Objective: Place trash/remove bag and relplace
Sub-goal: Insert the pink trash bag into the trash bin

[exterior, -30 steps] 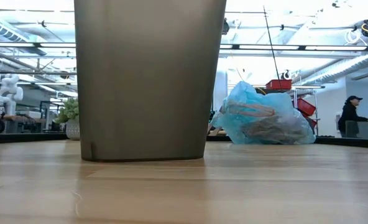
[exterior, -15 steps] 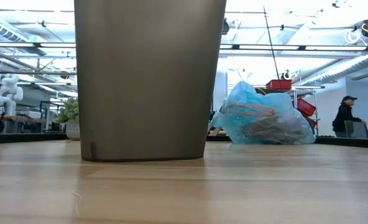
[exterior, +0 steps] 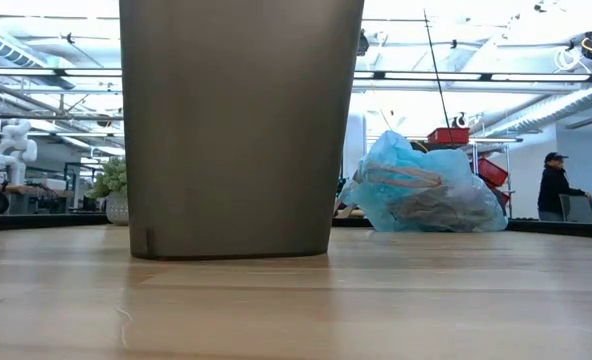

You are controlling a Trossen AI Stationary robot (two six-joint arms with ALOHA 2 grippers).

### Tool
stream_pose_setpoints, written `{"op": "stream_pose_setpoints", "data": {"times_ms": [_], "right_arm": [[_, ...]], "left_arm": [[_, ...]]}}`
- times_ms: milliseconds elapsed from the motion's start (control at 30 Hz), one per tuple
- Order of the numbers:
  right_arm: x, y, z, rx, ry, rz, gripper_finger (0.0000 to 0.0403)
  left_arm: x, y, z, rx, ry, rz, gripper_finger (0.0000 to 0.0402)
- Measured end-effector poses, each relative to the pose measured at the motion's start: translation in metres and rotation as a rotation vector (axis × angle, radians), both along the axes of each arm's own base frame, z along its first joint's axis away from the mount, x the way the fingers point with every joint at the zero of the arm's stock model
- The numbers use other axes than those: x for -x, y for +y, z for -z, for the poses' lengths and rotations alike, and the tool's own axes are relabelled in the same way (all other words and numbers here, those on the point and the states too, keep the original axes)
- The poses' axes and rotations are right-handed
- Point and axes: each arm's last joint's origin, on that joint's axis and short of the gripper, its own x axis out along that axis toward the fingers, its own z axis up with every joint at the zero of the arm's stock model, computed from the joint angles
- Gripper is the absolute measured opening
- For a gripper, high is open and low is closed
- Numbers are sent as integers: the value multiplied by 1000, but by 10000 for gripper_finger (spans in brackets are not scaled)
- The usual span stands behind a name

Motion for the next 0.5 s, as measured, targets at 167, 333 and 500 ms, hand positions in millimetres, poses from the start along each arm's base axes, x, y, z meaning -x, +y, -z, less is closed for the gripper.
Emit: {"op": "stream_pose_setpoints", "data": {"times_ms": [167, 333, 500], "right_arm": [[4, 1, -3, 14, -17, -12, 0], [8, 7, -8, 33, -36, -132, 0], [19, 13, -21, 59, -88, -147, 0]], "left_arm": [[-2, 10, -10, -62, -124, -32, 0], [-2, 20, -10, -120, -143, -77, 0], [-2, 29, -17, -176, -217, -153, 0]]}}
